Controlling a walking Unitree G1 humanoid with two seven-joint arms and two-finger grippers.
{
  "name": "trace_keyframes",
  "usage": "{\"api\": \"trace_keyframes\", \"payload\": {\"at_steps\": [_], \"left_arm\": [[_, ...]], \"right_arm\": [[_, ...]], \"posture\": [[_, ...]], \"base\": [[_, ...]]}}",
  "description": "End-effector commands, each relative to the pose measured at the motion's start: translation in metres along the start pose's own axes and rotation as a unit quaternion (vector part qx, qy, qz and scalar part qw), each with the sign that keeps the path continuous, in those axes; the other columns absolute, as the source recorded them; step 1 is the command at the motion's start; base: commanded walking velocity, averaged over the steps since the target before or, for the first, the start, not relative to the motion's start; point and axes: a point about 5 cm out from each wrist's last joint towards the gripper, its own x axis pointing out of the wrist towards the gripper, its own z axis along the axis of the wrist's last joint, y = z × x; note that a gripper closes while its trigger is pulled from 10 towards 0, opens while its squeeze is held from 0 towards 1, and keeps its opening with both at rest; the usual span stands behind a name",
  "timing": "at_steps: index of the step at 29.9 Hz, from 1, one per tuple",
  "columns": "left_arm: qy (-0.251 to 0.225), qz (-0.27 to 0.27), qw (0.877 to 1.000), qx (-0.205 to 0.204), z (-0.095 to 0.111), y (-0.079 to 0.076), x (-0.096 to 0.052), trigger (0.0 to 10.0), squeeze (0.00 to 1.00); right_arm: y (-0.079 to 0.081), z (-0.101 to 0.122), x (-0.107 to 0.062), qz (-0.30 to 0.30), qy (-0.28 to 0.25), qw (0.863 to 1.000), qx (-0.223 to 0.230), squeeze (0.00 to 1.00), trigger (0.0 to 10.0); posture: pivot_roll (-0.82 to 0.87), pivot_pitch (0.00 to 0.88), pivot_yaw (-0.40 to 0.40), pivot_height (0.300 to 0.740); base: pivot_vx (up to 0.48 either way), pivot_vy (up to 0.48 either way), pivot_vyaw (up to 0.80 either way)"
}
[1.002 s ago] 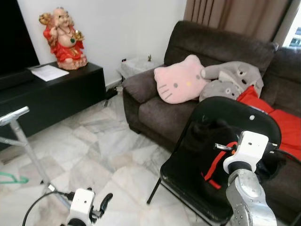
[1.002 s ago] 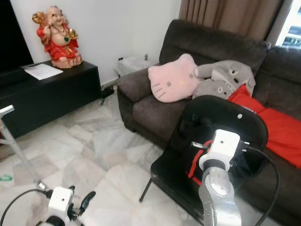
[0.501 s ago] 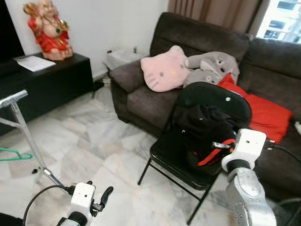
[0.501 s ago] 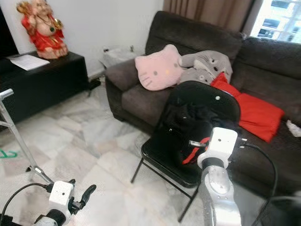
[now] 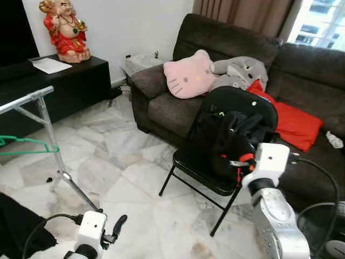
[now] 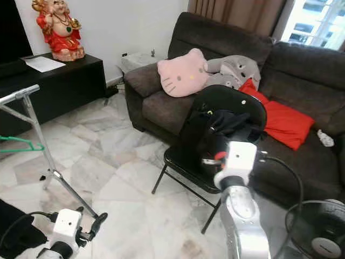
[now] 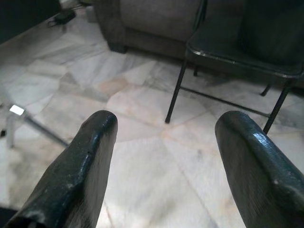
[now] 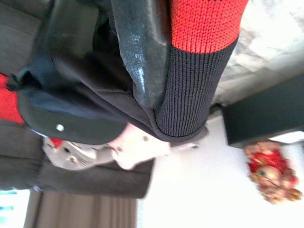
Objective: Hang hanger
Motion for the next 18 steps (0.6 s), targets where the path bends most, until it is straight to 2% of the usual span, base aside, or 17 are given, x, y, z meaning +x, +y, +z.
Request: {"api": "trace_keyframes", "payload": {"at_steps": [1, 6, 11, 18], "left_arm": [[0.002, -0.003, 1.000, -0.007, -0.0020, -0.0046, -0.0004, 10.0, 0.00], [0.003, 0.000, 1.000, -0.008, -0.0030, -0.0047, -0.0013, 10.0, 0.00], [0.003, 0.000, 1.000, -0.009, -0.0034, -0.0051, -0.0014, 10.0, 0.00], [0.003, 0.001, 1.000, -0.009, -0.0036, -0.0048, -0.0016, 10.0, 0.00]], "right_arm": [[-0.0072, -0.0022, 0.0005, -0.008, 0.006, 1.000, -0.006, 0.00, 10.0], [-0.0097, 0.0006, 0.0031, -0.008, 0.000, 1.000, -0.008, 0.00, 10.0], [-0.0040, 0.0042, 0.0044, 0.017, -0.011, 1.000, -0.016, 0.00, 10.0], [-0.0034, 0.0052, 0.0057, 0.022, -0.015, 1.000, -0.013, 0.00, 10.0]], "posture": [[0.01, 0.000, -0.080, 0.740], [0.01, 0.000, -0.083, 0.740], [0.01, 0.000, -0.084, 0.740], [0.01, 0.000, -0.085, 0.740]], "base": [[-0.285, 0.000, 0.00], [-0.281, 0.000, 0.00], [-0.283, 0.000, 0.00], [-0.290, 0.000, 0.00]]}}
